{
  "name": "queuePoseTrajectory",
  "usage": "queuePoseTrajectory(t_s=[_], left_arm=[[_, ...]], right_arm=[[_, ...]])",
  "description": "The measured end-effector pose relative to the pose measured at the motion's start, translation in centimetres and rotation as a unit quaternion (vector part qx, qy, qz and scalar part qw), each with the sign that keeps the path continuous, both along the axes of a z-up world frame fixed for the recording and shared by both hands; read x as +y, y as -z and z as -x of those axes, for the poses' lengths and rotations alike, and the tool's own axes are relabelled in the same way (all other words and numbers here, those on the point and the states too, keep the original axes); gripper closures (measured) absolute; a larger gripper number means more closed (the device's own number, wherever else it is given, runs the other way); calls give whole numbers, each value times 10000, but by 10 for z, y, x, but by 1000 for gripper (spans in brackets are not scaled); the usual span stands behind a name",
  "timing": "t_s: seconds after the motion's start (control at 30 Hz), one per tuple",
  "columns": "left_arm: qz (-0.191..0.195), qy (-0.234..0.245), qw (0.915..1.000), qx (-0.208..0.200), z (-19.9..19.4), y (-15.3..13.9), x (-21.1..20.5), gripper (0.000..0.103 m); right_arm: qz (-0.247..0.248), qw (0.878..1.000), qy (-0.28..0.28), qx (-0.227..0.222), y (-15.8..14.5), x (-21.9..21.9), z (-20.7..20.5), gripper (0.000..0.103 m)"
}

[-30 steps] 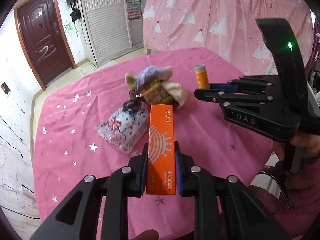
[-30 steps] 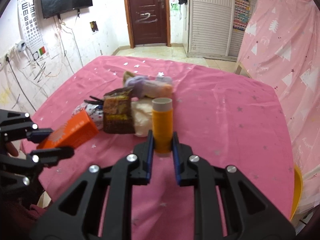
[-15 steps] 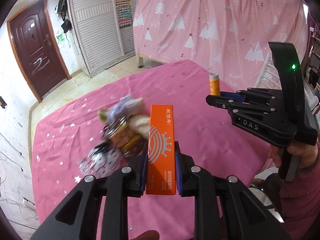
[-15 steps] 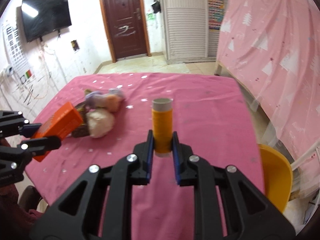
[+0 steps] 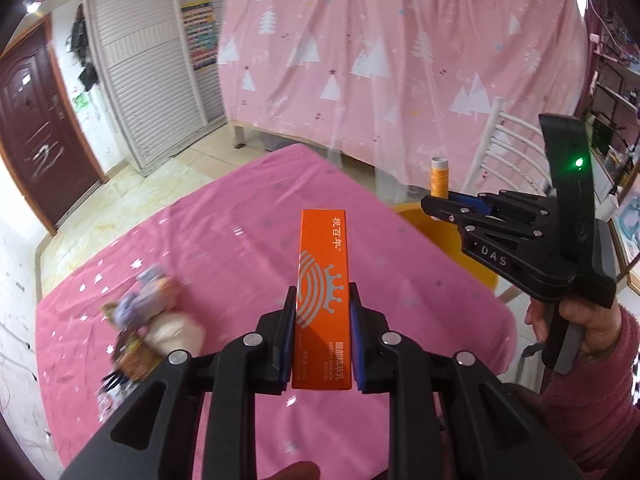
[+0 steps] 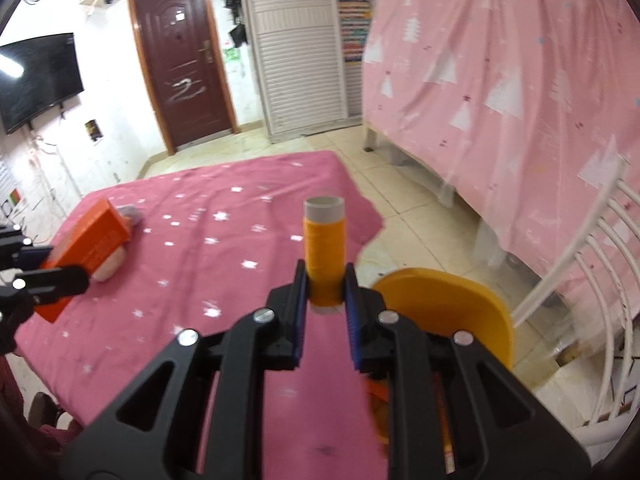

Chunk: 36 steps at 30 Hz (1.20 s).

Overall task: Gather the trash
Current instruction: 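Carry the orange box and yellow spool to the yellow bin and open both tools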

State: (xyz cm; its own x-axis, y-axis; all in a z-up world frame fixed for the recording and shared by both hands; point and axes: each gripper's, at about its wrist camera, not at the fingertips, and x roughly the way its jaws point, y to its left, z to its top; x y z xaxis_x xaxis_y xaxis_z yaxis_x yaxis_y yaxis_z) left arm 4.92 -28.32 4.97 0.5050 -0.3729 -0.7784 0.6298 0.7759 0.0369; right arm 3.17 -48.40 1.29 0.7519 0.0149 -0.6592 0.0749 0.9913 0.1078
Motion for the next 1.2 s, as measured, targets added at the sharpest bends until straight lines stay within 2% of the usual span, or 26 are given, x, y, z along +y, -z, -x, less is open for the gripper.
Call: queuePoseTrajectory(t_s=[0.4,0.7,1.07,1.13,1.17,1.2], left_arm=[[-296,485,9984,74,0,3,-84,86],[-277,767,9965,180,4,7,-133,86],[-9,466,9968,653,-22,21,-178,86],[57,302,9973,673,-25,24,-181,85],[78,233,9971,716,-28,26,-183,81],[102,195,9968,767,-31,28,-184,70]], right_arm=[[-298,9986,426,51,21,-59,6,87],[-543,9955,772,83,30,-92,15,87],[-751,9916,933,480,57,-113,10,86],[-784,9909,949,540,61,-115,8,86],[-802,9906,953,560,62,-115,8,86],[-817,9904,950,578,64,-116,7,86]])
